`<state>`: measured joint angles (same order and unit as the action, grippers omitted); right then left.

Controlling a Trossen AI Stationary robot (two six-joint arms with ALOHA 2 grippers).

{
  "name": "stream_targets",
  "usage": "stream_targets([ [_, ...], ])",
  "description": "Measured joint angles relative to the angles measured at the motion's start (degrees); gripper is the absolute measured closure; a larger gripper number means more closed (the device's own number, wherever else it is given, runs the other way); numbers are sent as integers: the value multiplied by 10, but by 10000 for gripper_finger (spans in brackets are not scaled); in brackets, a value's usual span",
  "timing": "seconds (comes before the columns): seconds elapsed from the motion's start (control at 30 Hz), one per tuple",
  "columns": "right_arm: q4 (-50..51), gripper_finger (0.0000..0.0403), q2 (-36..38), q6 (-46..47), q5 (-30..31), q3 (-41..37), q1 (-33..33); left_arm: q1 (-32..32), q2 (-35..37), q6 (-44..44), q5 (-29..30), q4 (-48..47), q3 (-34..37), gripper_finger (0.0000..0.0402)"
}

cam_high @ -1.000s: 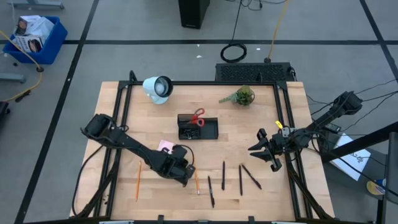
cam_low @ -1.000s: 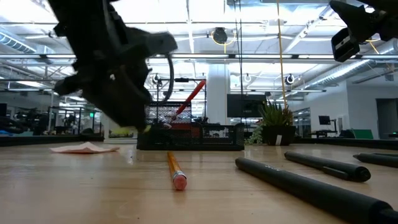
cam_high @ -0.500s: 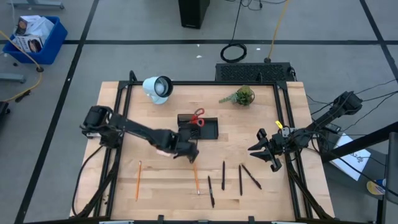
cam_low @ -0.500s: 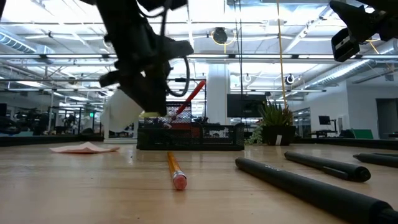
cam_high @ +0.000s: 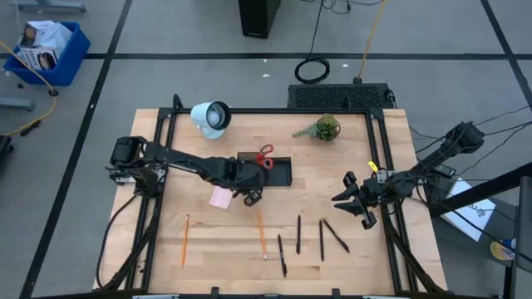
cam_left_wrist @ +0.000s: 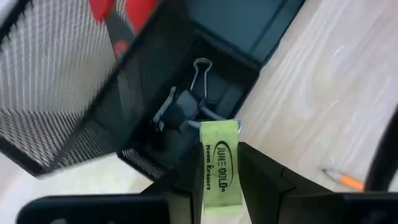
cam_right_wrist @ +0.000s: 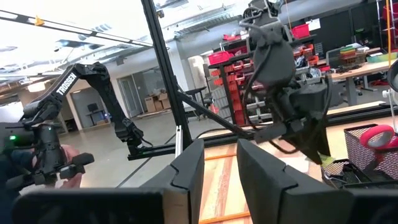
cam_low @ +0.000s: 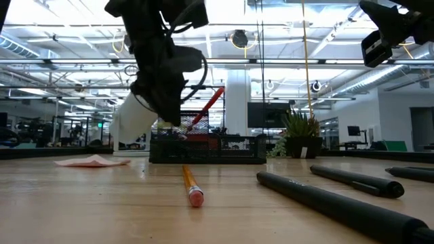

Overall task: Pick and place office supplies into organizer
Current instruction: Put the yellow eraser into the black desk organizer, then put the orange pencil into the black desk organizer

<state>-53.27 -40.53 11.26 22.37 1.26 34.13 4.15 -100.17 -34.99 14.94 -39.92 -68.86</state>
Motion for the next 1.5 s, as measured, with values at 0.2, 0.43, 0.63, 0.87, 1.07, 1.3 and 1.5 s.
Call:
stream_targets([
  [0.2, 0, 314, 0, 0, 0, 0, 0, -19, 8, 52, -4, 6, 0, 312],
  [0.43, 0, 314, 0, 0, 0, 0, 0, -23, 8, 104, -1, 11, 0, 311],
  [0.63, 0, 314, 0, 0, 0, 0, 0, -22, 8, 151, 11, 12, 0, 311],
  [0.87, 0, 314, 0, 0, 0, 0, 0, -23, 8, 162, 14, 11, 0, 311],
  [1.07, 0, 314, 0, 0, 0, 0, 0, -23, 8, 159, 23, 11, 0, 303],
  [1.3, 0, 314, 0, 0, 0, 0, 0, -23, 7, 165, 29, 8, 0, 251],
  [1.5, 0, 314, 0, 0, 0, 0, 0, -21, 7, 160, 31, 6, 0, 221],
])
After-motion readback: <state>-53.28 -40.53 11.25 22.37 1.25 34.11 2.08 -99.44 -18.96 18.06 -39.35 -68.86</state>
